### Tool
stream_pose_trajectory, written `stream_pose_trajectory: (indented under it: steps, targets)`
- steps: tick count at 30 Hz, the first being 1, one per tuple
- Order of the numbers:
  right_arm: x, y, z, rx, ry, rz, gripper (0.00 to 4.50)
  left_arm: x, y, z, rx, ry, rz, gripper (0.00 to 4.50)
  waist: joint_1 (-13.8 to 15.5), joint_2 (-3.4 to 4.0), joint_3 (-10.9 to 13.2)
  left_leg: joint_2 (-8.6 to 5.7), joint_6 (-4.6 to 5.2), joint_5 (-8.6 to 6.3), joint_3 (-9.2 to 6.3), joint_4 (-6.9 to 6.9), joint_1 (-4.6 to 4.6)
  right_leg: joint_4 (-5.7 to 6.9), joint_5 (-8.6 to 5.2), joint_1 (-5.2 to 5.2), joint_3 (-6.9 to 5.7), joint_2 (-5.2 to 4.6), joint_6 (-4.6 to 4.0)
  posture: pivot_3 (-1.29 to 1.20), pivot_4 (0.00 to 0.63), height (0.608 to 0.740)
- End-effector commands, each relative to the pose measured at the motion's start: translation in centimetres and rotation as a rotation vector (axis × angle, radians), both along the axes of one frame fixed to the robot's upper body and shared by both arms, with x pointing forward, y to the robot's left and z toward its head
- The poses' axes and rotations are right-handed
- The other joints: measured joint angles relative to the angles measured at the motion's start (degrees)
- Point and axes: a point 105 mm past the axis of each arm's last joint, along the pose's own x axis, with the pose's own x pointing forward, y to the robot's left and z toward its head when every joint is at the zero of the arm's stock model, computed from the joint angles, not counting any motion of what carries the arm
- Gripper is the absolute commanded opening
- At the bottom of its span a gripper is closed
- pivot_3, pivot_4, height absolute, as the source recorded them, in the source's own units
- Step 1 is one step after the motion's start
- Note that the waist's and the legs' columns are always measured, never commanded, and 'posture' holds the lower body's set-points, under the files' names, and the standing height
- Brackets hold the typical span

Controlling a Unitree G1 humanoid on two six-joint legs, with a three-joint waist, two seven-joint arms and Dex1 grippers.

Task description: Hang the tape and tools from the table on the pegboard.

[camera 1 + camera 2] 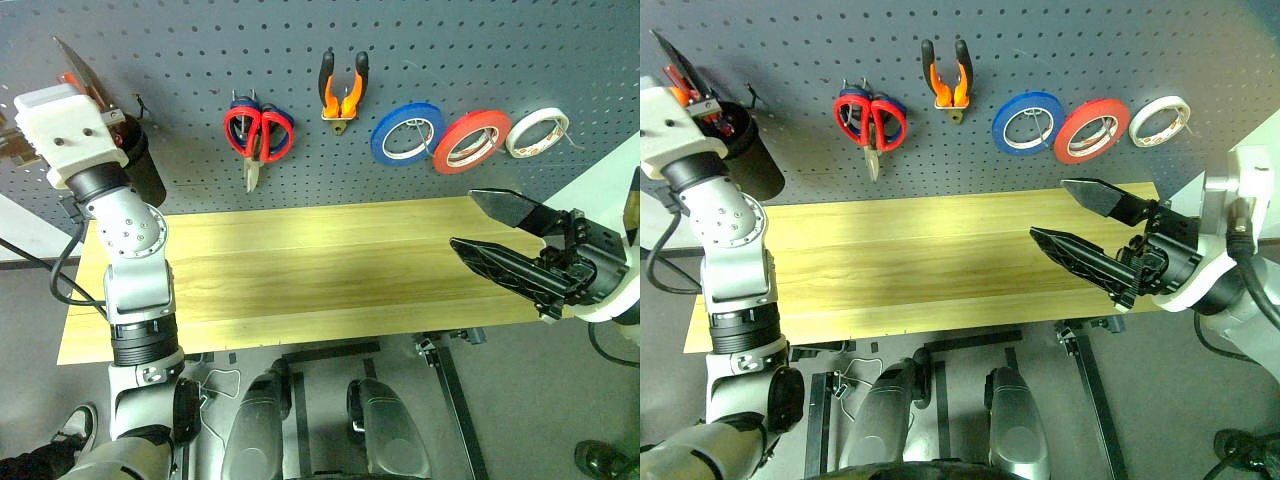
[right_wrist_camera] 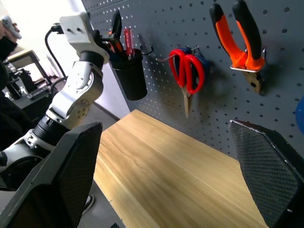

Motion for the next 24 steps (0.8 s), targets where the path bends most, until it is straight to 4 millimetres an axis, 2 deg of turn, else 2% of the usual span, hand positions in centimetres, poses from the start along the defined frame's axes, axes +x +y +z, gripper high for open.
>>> stream_pose_trajectory:
  steps: [1, 3, 5, 8, 9, 10, 11, 13, 14, 15, 16, 18, 19, 21, 22, 24]
  targets:
    - [0.0, 0.2, -0.2, -0.002, -0.026, 0.007, 4.5, -1.5, -4.1, 3.0, 0.122, -0.113, -0.141, 4.47, 0.03, 0.0, 0.0, 0.0, 0.0, 0.0, 0.0, 0.0, 0.0, 0.0, 0.0, 0.0, -0.01, 0.0, 0.0, -0.18, 0.329, 0.714]
    - [0.1, 0.7, -0.7, 0.01, -0.034, 0.025, 4.5, -2.3, -9.3, 4.2, 0.272, -0.145, -0.339, 4.47, 0.36, -0.03, -0.03, -0.01, -0.01, 0.0, -0.01, 0.0, -0.02, -0.01, 0.0, 0.0, -0.03, 0.01, 0.01, -0.14, 0.301, 0.714]
    - [0.5, 1.3, -1.1, 0.038, -0.051, 0.045, 4.5, -3.6, -13.5, 4.7, 0.379, -0.165, -0.528, 4.47, 0.8, -0.06, -0.12, -0.04, -0.03, 0.02, -0.04, 0.03, -0.07, -0.03, 0.01, 0.0, -0.11, 0.0, 0.02, -0.1, 0.268, 0.714]
    - [1.5, 2.8, -1.9, 0.084, -0.087, 0.089, 4.5, -5.2, -16.9, 5.1, 0.359, -0.177, -0.833, 4.47, 1.17, 0.03, -0.61, -0.06, -0.38, 0.23, -0.01, 0.0, -0.05, -0.07, 0.03, 0.0, -0.11, 0.02, 0.06, -0.03, 0.187, 0.714]
    - [2.0, 3.5, -2.3, 0.094, -0.099, 0.101, 4.5, -5.1, -17.0, 4.9, 0.371, -0.158, -0.845, 4.47, 1.2, 0.11, -1.07, -0.05, -0.44, 0.26, -0.01, -0.02, -0.01, -0.07, 0.03, 0.01, -0.12, 0.04, 0.06, -0.03, 0.161, 0.714]
    - [2.2, 3.9, -2.4, 0.104, -0.117, 0.111, 4.5, -5.2, -18.0, 4.8, 0.395, -0.127, -0.946, 4.47, 1.31, 0.32, -1.59, -0.02, -0.54, 0.32, -0.02, -0.06, -0.01, -0.08, 0.03, -0.02, -0.13, 0.11, 0.06, -0.03, 0.146, 0.714]
    - [2.6, 4.3, -2.7, 0.122, -0.128, 0.119, 4.5, -5.0, -18.6, 4.3, 0.434, -0.072, -1.006, 4.47, 1.63, 0.62, -2.42, -0.01, -0.63, 0.38, -0.04, -0.12, -0.01, -0.06, 0.03, -0.06, -0.14, 0.2, 0.05, 0.01, 0.09, 0.714]
    - [2.9, 4.8, -3.3, 0.115, -0.159, 0.127, 4.5, -4.6, -18.9, 3.8, 0.427, -0.019, -1.102, 4.47, 2.14, 0.94, -4.45, -0.03, -0.76, 0.46, -0.06, -0.26, 0.0, -0.02, 0.02, -0.13, -0.24, 0.23, 0.04, 0.02, 0.042, 0.714]
    - [2.9, 5.0, -3.6, 0.104, -0.173, 0.128, 4.5, -4.2, -19.1, 3.3, 0.388, 0.027, -1.169, 4.47, 2.4, 0.99, -5.2, -0.05, -0.77, 0.47, -0.06, -0.27, 0.0, -0.03, 0.02, -0.09, -0.33, 0.22, 0.04, 0.02, 0.042, 0.714]
    - [3.3, 5.1, -3.9, 0.098, -0.182, 0.124, 4.5, -3.6, -19.1, 2.7, 0.364, 0.068, -1.213, 4.47, 2.93, 1.0, -6.17, -0.06, -0.77, 0.47, -0.05, -0.27, 0.0, -0.06, 0.02, -0.07, -0.33, 0.22, 0.04, 0.02, 0.011, 0.714]
    - [3.4, 5.0, -3.9, 0.107, -0.191, 0.114, 4.5, -3.6, -19.6, 2.1, 0.393, 0.104, -1.24, 4.47, 3.2, 0.96, -6.93, -0.07, -0.77, 0.47, -0.01, -0.22, 0.06, -0.08, 0.02, 0.03, -0.34, 0.22, 0.04, 0.02, 0.011, 0.714]
    - [3.6, 4.7, -4.6, 0.102, -0.203, 0.087, 4.5, -2.8, -20.1, -0.2, 0.39, 0.22, -1.297, 4.47, 3.39, 0.85, -8.45, -0.09, -0.77, 0.47, 0.03, -0.14, 0.12, -0.09, 0.02, 0.14, -0.33, 0.25, 0.04, 0.02, 0.0, 0.714]
    - [3.6, 4.2, -5.2, 0.091, -0.203, 0.059, 4.5, -1.6, -20.6, -1.7, 0.413, 0.285, -1.31, 4.47, 3.44, 0.82, -8.99, -0.11, -0.77, 0.47, 0.03, -0.12, 0.2, -0.1, 0.03, 0.27, -0.33, 0.25, 0.05, 0.02, 0.0, 0.714]
    - [3.5, 3.4, -6.9, 0.083, -0.172, -0.002, 4.5, 0.7, -20.4, -5.8, 0.376, 0.411, -1.384, 4.47, 4.15, 0.79, -9.97, -0.19, -0.76, 0.47, -0.01, -0.15, 0.47, -0.16, 0.05, 0.58, -0.42, 0.26, 0.08, 0.02, 0.0, 0.714]
    - [3.2, 3.0, -7.8, 0.075, -0.156, -0.026, 4.5, 1.6, -20.3, -8.3, 0.332, 0.519, -1.417, 4.47, 4.29, 1.02, -10.48, -0.2, -0.79, 0.41, 0.02, -0.2, 0.97, -0.45, 0.09, 1.03, -0.44, 0.36, 0.0, 0.02, 0.0, 0.714]
    - [2.4, 2.5, -10.0, 0.061, -0.093, -0.068, 4.5, 2.3, -19.1, -13.2, 0.276, 0.688, -1.414, 4.47, 4.18, 1.2, -11.68, 0.03, -0.65, 0.17, 0.03, -0.82, 1.4, -1.6, 0.47, 1.46, -0.51, 0.61, -0.33, 0.03, 0.0, 0.714]
